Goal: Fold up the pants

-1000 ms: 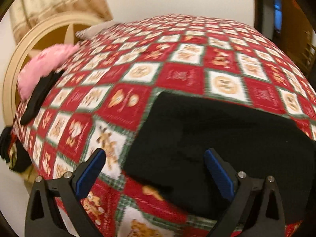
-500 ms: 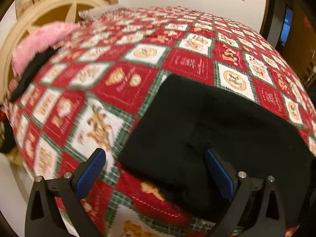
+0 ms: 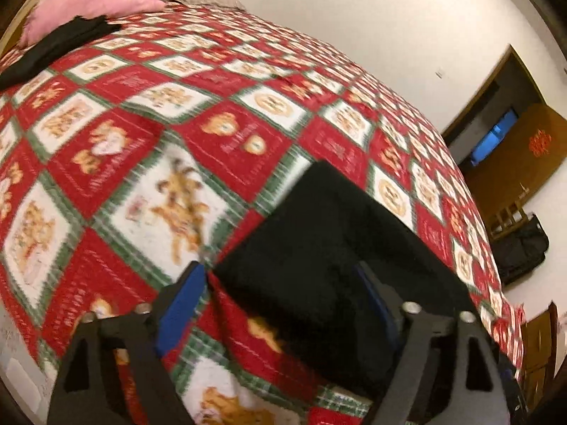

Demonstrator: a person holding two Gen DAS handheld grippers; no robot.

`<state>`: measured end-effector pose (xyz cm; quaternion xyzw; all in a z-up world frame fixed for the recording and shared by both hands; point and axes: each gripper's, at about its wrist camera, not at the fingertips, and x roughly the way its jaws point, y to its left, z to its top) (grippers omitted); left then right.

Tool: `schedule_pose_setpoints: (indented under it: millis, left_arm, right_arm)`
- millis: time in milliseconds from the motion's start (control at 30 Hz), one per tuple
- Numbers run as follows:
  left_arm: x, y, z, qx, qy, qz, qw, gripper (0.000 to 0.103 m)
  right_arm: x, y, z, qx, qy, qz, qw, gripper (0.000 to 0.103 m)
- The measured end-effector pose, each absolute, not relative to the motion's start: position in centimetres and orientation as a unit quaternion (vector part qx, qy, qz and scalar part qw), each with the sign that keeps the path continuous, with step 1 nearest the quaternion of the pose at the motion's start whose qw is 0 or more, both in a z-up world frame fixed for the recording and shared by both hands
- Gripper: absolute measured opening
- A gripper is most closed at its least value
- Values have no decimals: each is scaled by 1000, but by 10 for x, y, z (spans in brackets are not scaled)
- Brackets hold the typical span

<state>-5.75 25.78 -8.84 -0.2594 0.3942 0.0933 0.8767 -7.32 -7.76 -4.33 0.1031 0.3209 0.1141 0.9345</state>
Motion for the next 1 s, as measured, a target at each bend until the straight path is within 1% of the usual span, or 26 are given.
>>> schedule_pose_setpoints:
  millis: [133,200,267,300,333,367,467,567,600,633,667,733,800,867,900,933,967,1000]
  left_arm:
    - [-52,257,-89,-243,395,102,880,82]
    - [-52,262,-89,-254,392,103,878,78]
    - [-52,266,-88,-255,390,108,878,59]
    - [-52,267,-88,-252,391,109,878,56]
    - [-53,268,-87,-249,391,110,879,50]
    - [-54,267,-86,-246,389,112,881,46]
    - [-57,257,-81,-207,384,132,890,44]
    - [-54,234,-74,-101,379,185,901,46]
    - [-52,231,-72,-81,377,192,902,46]
    - [-52,230,-71,-77,375,190,904,49]
    - [-50,231,-70,-80,377,182,905,56]
    - [-41,234,-75,-98,401,155,898,63]
    - [-37,237,-81,-109,417,156,889,63]
    - [-37,236,-83,-107,412,156,891,64]
    - [-37,235,-83,-103,412,155,892,63]
    - [-37,234,-83,-98,412,152,893,58]
    - [-37,233,-82,-97,413,144,894,49]
    - [-36,231,-82,-102,415,133,894,44]
  right_arm:
    - [-72,-79,-45,109,324,113,933,66]
    - [-72,-80,-46,111,326,114,932,66]
    - [-72,-80,-46,112,325,113,932,66]
    - [-72,-81,-46,113,324,112,933,66]
    - [-72,-81,-46,114,324,111,932,66]
    - [-71,-82,-46,116,325,110,932,66]
    - [-71,-84,-48,122,327,107,931,66]
    - [-71,-87,-49,128,327,105,931,66]
    - [-71,-87,-49,130,327,105,930,66]
    - [-71,-88,-49,132,328,104,930,66]
    - [-70,-88,-49,133,329,105,929,66]
    - [-71,-88,-49,134,330,106,929,66]
    - [-72,-88,-49,135,328,105,929,66]
    - [-71,-89,-50,136,328,104,929,66]
    - [-71,-89,-50,137,328,104,929,66]
    - [-71,-89,-50,138,329,104,929,66]
    - [-71,-89,-50,138,328,103,929,66]
    - [-71,-90,-50,137,328,103,929,66]
